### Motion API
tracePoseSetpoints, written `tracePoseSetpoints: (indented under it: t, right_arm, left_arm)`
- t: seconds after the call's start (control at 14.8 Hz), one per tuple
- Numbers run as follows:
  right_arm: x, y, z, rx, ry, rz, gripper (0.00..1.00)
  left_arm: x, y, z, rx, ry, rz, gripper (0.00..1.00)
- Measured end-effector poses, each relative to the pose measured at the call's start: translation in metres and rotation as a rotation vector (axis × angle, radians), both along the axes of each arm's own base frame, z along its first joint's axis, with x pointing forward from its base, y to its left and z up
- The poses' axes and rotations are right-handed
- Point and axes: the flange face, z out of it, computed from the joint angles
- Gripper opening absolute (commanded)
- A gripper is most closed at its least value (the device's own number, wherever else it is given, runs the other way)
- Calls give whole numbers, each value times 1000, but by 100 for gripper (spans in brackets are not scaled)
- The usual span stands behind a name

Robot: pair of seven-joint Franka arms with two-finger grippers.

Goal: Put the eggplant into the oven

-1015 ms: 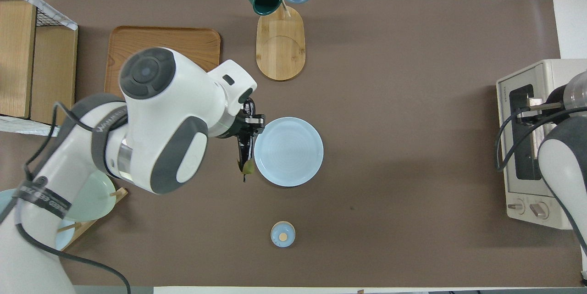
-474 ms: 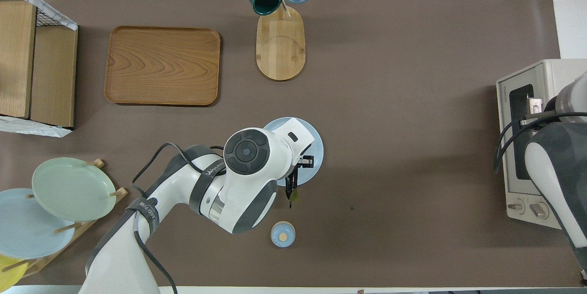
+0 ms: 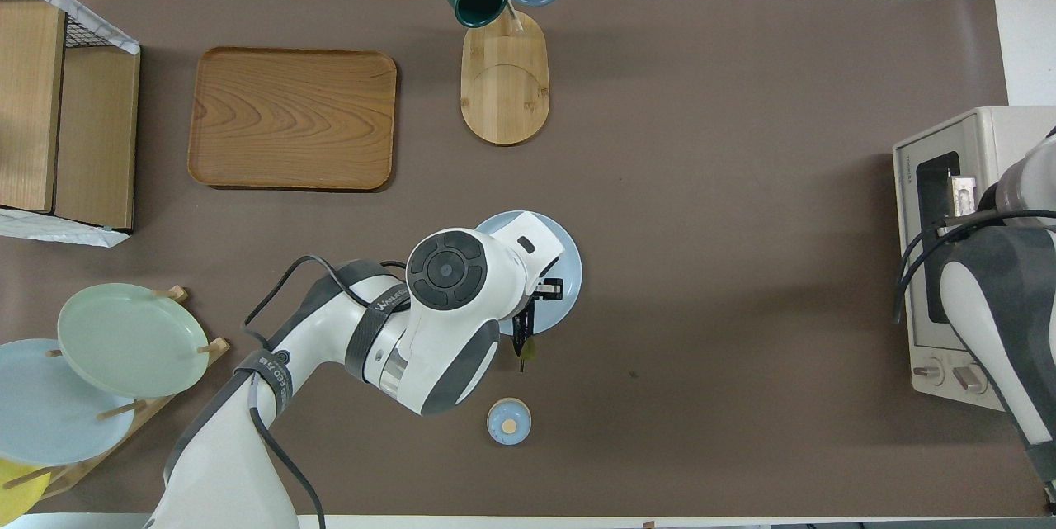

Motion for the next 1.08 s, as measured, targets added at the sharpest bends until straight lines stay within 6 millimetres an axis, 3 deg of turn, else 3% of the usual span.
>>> tracePoseSetpoints:
  t: [0.07, 0.14, 0.2, 0.27, 0.54, 0.68, 0.88, 1.08]
  right_arm:
    - [0, 1, -2, 1, -3, 4, 0]
    - [-1, 3, -2, 2, -6, 9, 0]
    - [-1, 6, -3, 3, -9, 15, 0]
    - [-2, 9, -5, 4, -12, 24, 0]
    - [-3, 40, -16, 36, -30, 46, 0]
    - [-3, 53, -27, 71, -40, 48, 0]
    - [-1, 68, -49, 141, -45, 32, 0]
    - [-1, 84, -80, 169, -55, 44, 0]
  left_arm:
    - [0, 0, 0, 0, 0, 0, 23]
    - [0, 0, 0, 0, 0, 0, 34]
    - [0, 0, 0, 0, 0, 0, 79]
    - [0, 0, 0, 0, 0, 0, 100]
    - [9, 8, 2, -2, -10, -19, 100]
    - [19, 18, 12, 0, -6, -18, 100]
    - [46, 56, 62, 7, 19, 7, 100]
    - [87, 130, 130, 6, 36, 14, 100]
